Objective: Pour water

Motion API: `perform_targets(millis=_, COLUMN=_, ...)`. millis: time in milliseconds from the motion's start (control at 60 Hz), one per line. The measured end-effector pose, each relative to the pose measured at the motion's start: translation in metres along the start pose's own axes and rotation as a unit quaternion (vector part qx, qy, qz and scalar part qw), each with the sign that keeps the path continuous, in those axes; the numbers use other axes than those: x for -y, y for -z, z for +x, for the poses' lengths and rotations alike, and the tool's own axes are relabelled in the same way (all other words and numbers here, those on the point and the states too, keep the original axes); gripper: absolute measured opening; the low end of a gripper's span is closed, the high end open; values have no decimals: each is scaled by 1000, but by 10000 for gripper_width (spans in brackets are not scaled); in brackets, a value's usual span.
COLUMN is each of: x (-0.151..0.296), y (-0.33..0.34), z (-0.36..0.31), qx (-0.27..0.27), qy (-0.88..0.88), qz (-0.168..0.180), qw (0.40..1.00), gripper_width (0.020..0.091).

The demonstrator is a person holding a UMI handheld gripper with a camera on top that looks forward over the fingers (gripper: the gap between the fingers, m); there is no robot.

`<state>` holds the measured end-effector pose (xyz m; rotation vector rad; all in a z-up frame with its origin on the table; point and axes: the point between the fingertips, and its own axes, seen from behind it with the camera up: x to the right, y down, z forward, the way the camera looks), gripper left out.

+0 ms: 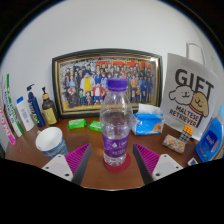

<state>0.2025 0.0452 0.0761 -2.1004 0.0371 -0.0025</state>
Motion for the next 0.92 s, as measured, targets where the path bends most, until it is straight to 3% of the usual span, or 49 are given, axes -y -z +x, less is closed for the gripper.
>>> perform_targets(millis=333, x=-10, y=189, z=-45, qx=-69, qy=-14, qz=-58, qw=996, gripper_width=857)
perform_targets(millis=617, x=-19, y=298, z=-94, qx=-67, qy=26, qz=-59, qw=996, gripper_width=852)
perform_targets(millis=917, x=-13, y=330, z=-108, qx=-71, qy=46, qz=-39, qw=996, gripper_width=851)
